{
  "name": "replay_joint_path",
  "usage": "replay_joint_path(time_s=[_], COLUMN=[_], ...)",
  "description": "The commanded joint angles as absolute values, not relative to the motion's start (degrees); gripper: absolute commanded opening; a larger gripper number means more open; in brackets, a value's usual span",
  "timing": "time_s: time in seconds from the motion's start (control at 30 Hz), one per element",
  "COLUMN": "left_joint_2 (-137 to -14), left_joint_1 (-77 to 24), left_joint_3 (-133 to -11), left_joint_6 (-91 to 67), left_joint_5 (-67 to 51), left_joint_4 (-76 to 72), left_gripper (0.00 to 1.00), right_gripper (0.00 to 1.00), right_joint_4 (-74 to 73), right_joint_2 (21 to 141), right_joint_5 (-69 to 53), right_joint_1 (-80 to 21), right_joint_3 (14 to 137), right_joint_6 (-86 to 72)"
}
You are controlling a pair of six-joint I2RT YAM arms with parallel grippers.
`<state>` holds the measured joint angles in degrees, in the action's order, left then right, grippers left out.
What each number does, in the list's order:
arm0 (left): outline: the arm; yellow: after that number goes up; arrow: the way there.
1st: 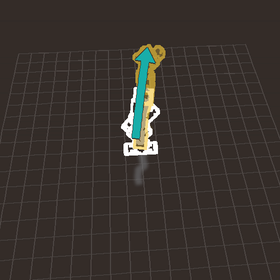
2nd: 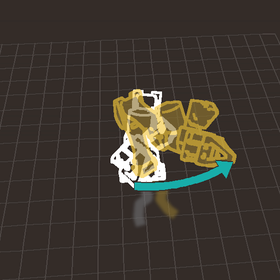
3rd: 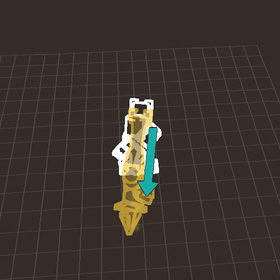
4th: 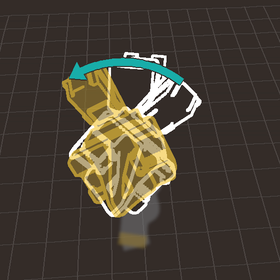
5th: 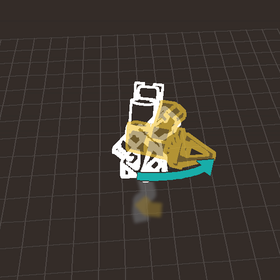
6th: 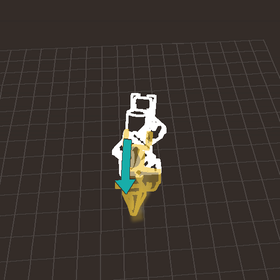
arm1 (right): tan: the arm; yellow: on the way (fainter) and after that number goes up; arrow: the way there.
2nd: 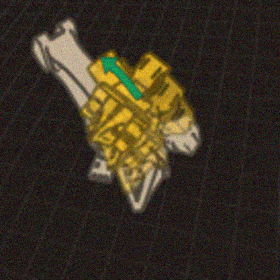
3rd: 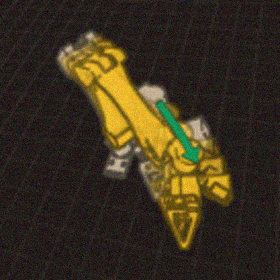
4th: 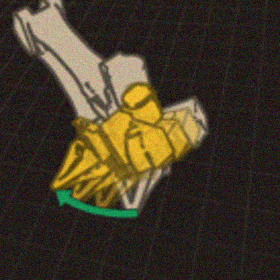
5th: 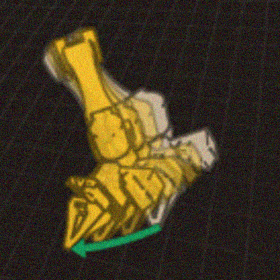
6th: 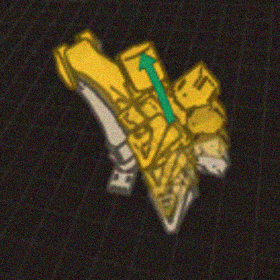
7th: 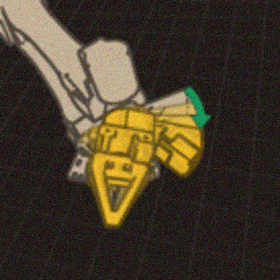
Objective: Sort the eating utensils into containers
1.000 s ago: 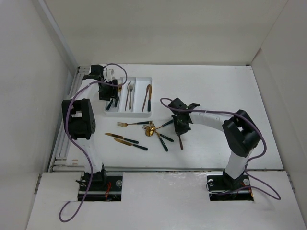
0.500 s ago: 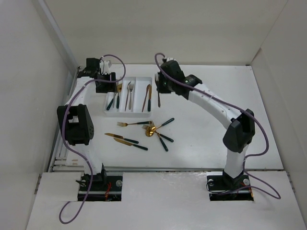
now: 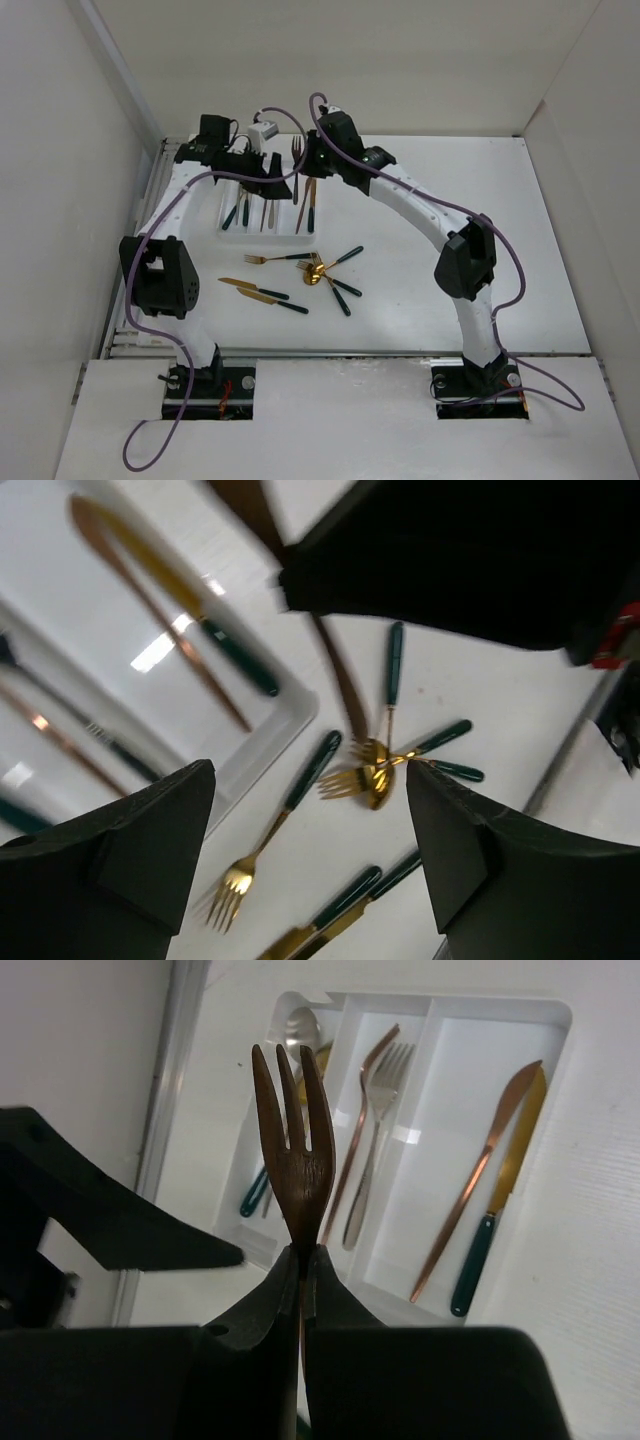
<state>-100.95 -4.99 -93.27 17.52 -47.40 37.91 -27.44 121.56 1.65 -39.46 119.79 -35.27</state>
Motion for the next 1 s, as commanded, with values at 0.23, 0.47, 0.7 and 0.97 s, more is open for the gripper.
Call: replay_joint_path(time_s=[0.23, 0.47, 0.7, 0.97], left_joint_2=[-102.4, -102.9, -104.5, -105.7], left_joint_1=[-10.7, -10.7, -10.7, -8.4], left_joint_3=[-94.6, -94.6, -94.0, -94.0], left_joint_6=[14.0, 11.0, 10.5, 7.3], left_joint_5=[-49.0, -48.4, -47.0, -46.9], left_joint_4=[31.4, 29.5, 29.5, 28.4], left_gripper=[0.64, 0.13, 0.00, 0.00], right_gripper=[0.00, 0.00, 0.00, 0.53], right_joint_4=[-19.3, -17.7, -16.5, -16.0], right_joint_2=[118.4, 117.3, 117.2, 120.0], right_joint_5=[-3.4, -4.8, -4.8, -12.2], right_joint_1=[-39.8, -39.8, -39.8, -39.2], right_joint_3=[116.6, 113.8, 113.8, 115.1], right_joint_6=[-41.0, -42.0, -42.5, -42.5])
